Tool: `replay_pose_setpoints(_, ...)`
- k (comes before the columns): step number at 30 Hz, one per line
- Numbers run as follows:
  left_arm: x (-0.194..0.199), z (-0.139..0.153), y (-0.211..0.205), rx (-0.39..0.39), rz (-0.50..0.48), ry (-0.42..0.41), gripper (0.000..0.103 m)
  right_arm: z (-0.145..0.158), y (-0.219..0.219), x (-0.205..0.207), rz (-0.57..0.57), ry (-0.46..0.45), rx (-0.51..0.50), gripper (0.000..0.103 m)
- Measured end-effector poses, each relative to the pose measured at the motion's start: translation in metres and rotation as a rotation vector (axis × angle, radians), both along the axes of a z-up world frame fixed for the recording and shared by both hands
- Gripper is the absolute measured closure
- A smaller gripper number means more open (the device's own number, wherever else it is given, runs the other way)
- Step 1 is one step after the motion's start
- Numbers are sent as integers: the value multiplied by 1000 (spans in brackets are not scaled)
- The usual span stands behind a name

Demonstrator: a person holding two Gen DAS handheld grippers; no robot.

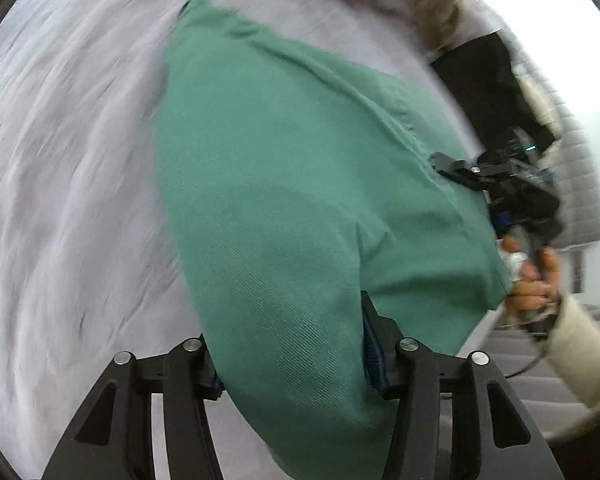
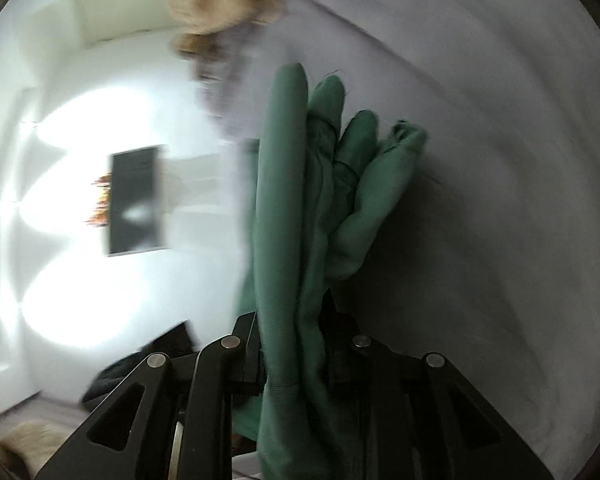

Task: Fold large clothes

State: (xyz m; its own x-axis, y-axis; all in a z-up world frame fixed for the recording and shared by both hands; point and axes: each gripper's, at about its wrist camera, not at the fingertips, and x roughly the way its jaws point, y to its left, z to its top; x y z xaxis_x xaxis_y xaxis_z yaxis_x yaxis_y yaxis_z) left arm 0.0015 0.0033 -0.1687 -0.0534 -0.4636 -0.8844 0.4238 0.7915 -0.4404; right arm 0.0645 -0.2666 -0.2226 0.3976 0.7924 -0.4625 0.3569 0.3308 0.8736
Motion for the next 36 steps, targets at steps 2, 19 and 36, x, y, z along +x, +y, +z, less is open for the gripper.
replay_pose_setpoints(2, -9, -18, 6, 66, -4, 9, 50, -14, 0, -7, -16, 92, -86, 77)
replay_pose_setpoints(19, -34, 11, 34, 149, 88, -91, 42, 109, 53, -61, 183, -8, -406, 86)
replay_pose_setpoints(36, -58, 24, 20, 376, 124, -140, 24, 76, 77, -82, 232, 225, -547, 89)
